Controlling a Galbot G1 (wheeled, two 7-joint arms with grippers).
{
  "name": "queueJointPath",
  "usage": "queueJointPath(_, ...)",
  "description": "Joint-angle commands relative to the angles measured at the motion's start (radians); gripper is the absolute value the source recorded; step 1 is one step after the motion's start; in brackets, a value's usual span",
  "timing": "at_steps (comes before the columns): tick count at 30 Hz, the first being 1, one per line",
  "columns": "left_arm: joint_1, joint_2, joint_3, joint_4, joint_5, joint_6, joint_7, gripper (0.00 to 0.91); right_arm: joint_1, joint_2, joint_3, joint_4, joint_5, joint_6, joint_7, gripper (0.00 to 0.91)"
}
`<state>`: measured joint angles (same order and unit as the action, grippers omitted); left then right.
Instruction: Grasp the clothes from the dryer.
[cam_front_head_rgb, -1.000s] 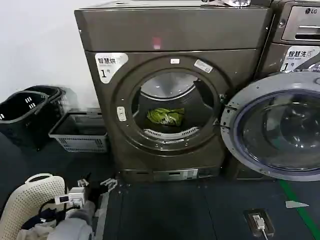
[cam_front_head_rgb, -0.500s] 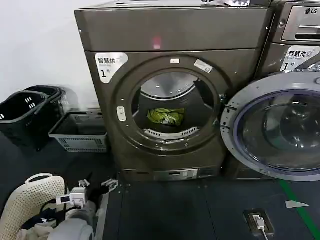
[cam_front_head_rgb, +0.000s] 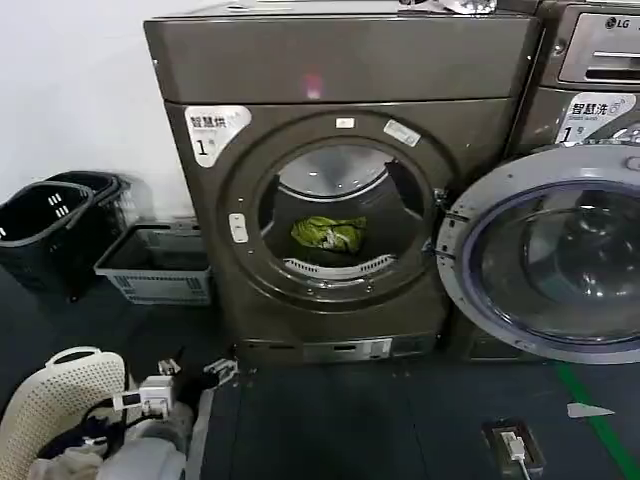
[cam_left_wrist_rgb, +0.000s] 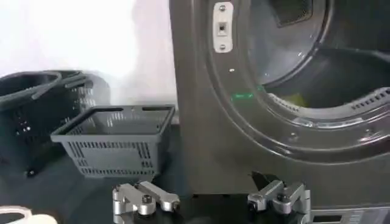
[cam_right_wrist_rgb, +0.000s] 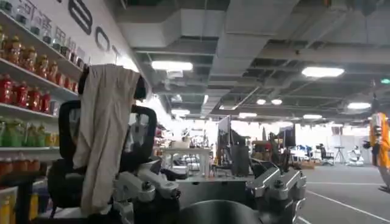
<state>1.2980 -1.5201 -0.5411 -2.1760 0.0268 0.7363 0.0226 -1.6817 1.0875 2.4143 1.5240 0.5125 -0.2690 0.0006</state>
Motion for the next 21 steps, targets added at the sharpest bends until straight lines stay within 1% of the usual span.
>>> queueJointPath(1,-0.001,0.000,0.000,0.000,0.000,0.049,0.002,0.907,-0.001,-0.001,0.000,-0.001,0.005,0.002,0.003,0.907)
queueJointPath(21,-0.005,-0.001,0.004,0.010,0.014,0.049,0.014,0.907,0.006,0.002,-0.007,-0.014,0.002,0.012,0.004,0.907)
